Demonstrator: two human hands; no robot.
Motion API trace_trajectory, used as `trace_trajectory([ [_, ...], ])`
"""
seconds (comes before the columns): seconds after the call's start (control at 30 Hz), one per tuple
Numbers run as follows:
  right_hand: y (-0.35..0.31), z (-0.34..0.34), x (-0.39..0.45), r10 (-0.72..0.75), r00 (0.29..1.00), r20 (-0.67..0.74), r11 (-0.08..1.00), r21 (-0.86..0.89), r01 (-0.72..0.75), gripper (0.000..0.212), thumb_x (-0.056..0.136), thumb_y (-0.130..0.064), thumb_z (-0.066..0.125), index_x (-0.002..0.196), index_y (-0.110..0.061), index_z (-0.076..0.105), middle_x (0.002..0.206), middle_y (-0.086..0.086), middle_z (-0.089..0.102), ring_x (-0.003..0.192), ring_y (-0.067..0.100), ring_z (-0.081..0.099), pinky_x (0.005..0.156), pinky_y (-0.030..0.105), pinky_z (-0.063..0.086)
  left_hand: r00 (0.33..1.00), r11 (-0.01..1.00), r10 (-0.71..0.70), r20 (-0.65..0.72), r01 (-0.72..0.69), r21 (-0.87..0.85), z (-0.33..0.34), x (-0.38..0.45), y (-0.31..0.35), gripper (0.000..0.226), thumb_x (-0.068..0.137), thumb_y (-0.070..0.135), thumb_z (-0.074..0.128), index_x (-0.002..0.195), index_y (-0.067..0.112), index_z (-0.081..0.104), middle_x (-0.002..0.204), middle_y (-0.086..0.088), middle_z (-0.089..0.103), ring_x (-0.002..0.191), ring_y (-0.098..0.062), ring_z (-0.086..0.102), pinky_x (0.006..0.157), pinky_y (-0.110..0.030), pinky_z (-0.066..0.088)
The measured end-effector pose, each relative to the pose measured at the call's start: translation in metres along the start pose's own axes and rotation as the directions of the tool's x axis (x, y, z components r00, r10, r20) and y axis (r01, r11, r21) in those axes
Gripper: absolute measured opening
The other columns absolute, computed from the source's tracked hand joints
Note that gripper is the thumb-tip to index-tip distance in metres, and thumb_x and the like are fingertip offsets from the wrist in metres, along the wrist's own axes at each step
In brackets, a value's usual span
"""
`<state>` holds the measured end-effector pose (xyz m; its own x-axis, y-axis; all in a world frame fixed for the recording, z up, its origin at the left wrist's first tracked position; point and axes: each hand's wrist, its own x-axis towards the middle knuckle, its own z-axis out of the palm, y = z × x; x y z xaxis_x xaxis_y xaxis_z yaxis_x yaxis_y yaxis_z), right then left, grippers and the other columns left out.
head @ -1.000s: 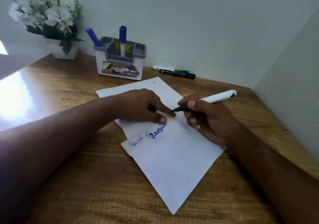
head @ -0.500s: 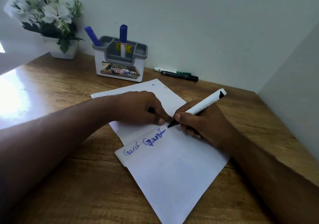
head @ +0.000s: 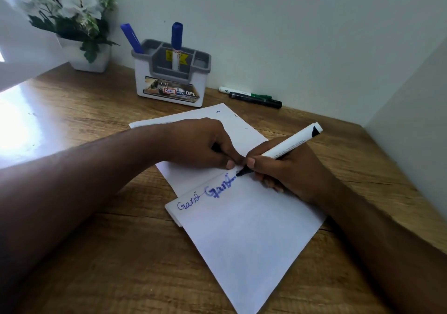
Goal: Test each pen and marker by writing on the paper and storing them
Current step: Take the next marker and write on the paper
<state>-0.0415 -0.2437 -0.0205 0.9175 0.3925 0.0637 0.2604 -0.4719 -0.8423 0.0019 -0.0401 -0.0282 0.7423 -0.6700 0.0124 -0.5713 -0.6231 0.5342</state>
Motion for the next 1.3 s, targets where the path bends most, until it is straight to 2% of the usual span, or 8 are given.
trace_trajectory([
  [0.13, 0.0026, -0.0022, 0.001, 0.023, 0.996, -0.081, 1.0, 0.001, -0.023, 0.012, 0.083, -0.012, 0.071, 0.073, -0.004, 0.071, 0.05, 0.002, 0.064, 0.037, 0.012, 0.051, 0.036, 0.021, 0.041, 1.0, 1.0, -0.002, 0.008, 0.002, -0.009, -0.0005, -0.0001, 0.0, 0.026, 0.087, 0.027, 0.063, 0.108, 0.043, 0.066, 0.062, 0.044, 0.054, 0.076, 0.018, 0.054, 0.063, 0.002, 0.035],
  [0.37, 0.0017, -0.0008, -0.0005, 0.012, 0.997, -0.081, 0.999, -0.033, -0.015, 0.013, 0.084, -0.015, 0.07, 0.073, -0.009, 0.072, 0.048, 0.0, 0.062, 0.035, 0.009, 0.048, 0.036, 0.021, 0.041, 1.0, 1.0, 0.007, 0.002, -0.007, -0.01, -0.0006, 0.0003, 0.0001, 0.027, 0.087, 0.025, 0.064, 0.109, 0.04, 0.067, 0.064, 0.035, 0.055, 0.076, 0.018, 0.054, 0.065, 0.002, 0.035],
  [0.53, 0.0042, -0.0017, 0.0018, 0.029, 0.993, -0.111, 1.0, -0.009, -0.03, 0.013, 0.082, -0.01, 0.07, 0.071, -0.003, 0.07, 0.047, 0.001, 0.059, 0.035, 0.009, 0.047, 0.035, 0.018, 0.037, 1.0, 1.0, 0.023, 0.014, -0.023, -0.005, -0.0025, -0.0011, 0.0038, 0.037, 0.087, 0.025, 0.064, 0.086, 0.061, 0.055, 0.06, 0.041, 0.054, 0.076, 0.019, 0.053, 0.064, 0.002, 0.035],
  [0.63, 0.0077, -0.0032, 0.0033, 0.039, 0.986, -0.163, 0.996, 0.085, -0.025, 0.013, 0.082, -0.006, 0.069, 0.073, 0.004, 0.069, 0.047, 0.005, 0.057, 0.034, 0.012, 0.044, 0.035, 0.017, 0.033, 1.0, 1.0, -0.003, 0.02, 0.003, -0.003, -0.0019, -0.0009, 0.0027, 0.029, 0.086, 0.029, 0.063, 0.101, 0.053, 0.063, 0.062, 0.041, 0.054, 0.077, 0.018, 0.054, 0.065, -0.005, 0.037],
  [0.77, 0.0087, -0.0082, 0.0067, 0.047, 0.962, -0.271, 0.975, 0.22, 0.014, 0.013, 0.084, -0.009, 0.066, 0.075, -0.004, 0.074, 0.052, 0.007, 0.06, 0.04, 0.017, 0.045, 0.036, 0.02, 0.034, 0.999, 0.999, -0.01, 0.035, 0.009, 0.031, -0.0009, 0.0009, 0.0008, 0.029, 0.087, 0.032, 0.062, 0.115, 0.041, 0.063, 0.061, 0.043, 0.054, 0.074, 0.016, 0.053, 0.061, -0.005, 0.034],
  [0.93, 0.0067, -0.0059, 0.0039, 0.039, 0.988, -0.152, 0.993, 0.114, -0.022, 0.015, 0.086, -0.008, 0.065, 0.075, -0.001, 0.072, 0.052, 0.008, 0.063, 0.039, 0.016, 0.052, 0.036, 0.023, 0.042, 1.0, 1.0, -0.029, 0.009, 0.029, 0.005, -0.0009, 0.0012, 0.0, 0.027, 0.086, 0.03, 0.063, 0.111, 0.041, 0.065, 0.063, 0.034, 0.054, 0.076, 0.014, 0.055, 0.066, -0.005, 0.039],
  [1.17, 0.0077, -0.005, 0.003, 0.018, 0.99, -0.14, 1.0, 0.017, -0.016, 0.013, 0.085, -0.011, 0.068, 0.078, -0.001, 0.072, 0.052, 0.007, 0.063, 0.037, 0.011, 0.051, 0.037, 0.02, 0.041, 1.0, 1.0, -0.029, 0.006, 0.029, -0.007, -0.0014, 0.0005, 0.0013, 0.027, 0.086, 0.03, 0.064, 0.111, 0.041, 0.065, 0.061, 0.031, 0.053, 0.075, 0.016, 0.054, 0.062, -0.001, 0.036],
  [1.3, 0.0081, -0.0058, 0.0033, 0.039, 0.993, -0.112, 0.999, 0.014, -0.038, 0.013, 0.085, -0.011, 0.069, 0.078, -0.001, 0.072, 0.05, 0.001, 0.062, 0.036, 0.008, 0.048, 0.037, 0.018, 0.039, 1.0, 1.0, -0.017, 0.002, 0.017, -0.02, -0.0015, 0.0003, 0.0016, 0.027, 0.085, 0.03, 0.065, 0.101, 0.052, 0.062, 0.061, 0.033, 0.054, 0.074, 0.017, 0.054, 0.063, 0.0, 0.036],
])
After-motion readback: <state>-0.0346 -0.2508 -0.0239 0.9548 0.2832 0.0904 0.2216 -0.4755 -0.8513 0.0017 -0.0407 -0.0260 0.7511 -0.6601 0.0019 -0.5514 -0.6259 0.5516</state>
